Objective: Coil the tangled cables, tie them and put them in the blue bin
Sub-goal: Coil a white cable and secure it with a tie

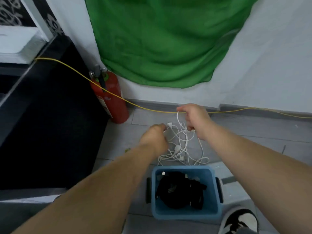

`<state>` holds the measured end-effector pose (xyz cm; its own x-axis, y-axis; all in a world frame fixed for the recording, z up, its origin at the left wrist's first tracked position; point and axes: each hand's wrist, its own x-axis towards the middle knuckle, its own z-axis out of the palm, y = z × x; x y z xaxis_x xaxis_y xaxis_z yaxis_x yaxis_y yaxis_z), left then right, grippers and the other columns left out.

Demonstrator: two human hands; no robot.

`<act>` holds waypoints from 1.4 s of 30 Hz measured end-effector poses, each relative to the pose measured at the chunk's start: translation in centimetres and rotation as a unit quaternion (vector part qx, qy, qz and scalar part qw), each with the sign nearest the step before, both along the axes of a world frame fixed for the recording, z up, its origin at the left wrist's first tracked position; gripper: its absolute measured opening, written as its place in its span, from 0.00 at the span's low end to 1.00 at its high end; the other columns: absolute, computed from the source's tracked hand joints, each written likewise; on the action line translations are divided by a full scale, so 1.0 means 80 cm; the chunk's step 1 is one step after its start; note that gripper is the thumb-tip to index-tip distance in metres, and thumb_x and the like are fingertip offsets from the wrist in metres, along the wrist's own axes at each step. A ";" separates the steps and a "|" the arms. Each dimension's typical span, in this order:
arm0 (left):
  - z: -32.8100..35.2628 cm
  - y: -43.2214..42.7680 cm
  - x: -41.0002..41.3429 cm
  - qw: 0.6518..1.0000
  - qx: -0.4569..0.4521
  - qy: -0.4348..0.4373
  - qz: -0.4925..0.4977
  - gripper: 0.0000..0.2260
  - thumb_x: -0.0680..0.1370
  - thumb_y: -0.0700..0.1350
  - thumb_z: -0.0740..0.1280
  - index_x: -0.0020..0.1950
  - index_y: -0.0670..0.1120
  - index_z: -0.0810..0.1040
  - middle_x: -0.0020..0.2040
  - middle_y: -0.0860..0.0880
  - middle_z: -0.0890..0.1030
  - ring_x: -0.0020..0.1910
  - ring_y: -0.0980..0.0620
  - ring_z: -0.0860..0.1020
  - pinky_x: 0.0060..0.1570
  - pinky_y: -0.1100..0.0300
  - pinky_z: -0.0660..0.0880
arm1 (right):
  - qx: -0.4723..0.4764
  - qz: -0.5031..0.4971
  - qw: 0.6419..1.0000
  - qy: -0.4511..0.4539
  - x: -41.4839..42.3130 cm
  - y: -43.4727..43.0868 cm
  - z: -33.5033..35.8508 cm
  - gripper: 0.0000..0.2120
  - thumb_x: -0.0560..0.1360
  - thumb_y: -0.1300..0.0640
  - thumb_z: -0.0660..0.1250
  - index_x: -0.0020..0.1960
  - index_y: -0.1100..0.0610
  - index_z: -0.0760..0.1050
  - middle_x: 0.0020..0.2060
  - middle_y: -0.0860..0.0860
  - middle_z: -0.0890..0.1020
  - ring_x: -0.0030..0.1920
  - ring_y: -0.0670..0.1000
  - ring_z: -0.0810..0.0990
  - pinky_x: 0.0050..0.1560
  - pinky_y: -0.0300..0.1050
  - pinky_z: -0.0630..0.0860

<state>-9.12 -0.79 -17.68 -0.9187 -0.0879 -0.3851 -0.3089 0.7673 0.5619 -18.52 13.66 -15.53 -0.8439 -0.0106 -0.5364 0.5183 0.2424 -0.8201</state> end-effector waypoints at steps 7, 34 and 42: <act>0.151 0.013 -0.020 0.980 0.155 0.113 0.060 0.26 0.70 0.51 0.76 0.66 0.52 0.75 0.55 0.50 0.83 0.54 0.48 0.82 0.53 0.52 0.80 | 0.016 0.162 0.980 0.116 0.041 -0.021 0.209 0.11 0.69 0.70 0.67 0.41 0.56 0.83 0.22 0.50 0.68 0.21 0.48 0.59 0.27 0.39 0.57; 0.207 -0.038 -0.008 0.997 0.000 0.023 -0.067 0.17 0.84 0.55 0.61 0.49 0.44 0.83 0.46 0.43 0.85 0.46 0.45 0.83 0.53 0.51 0.81 | -0.515 -0.144 0.843 0.057 0.085 0.028 0.328 0.17 0.81 0.49 0.57 0.53 0.61 0.78 0.39 0.58 0.77 0.41 0.60 0.78 0.58 0.61 0.79; 0.260 -0.021 -0.017 0.967 0.203 0.141 0.056 0.16 0.84 0.52 0.64 0.48 0.40 0.80 0.35 0.38 0.84 0.34 0.41 0.85 0.31 0.55 0.82 | -0.116 0.105 0.987 -0.029 0.067 0.025 0.273 0.49 0.74 0.21 0.43 0.63 0.61 0.79 0.56 0.59 0.85 0.58 0.59 0.84 0.60 0.60 0.79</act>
<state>-10.49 -2.48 3.16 -0.9856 -0.0876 -0.1448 -0.1686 0.4352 0.8844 -13.18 15.70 6.35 -0.7782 -0.3107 -0.5458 0.5238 0.1585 -0.8370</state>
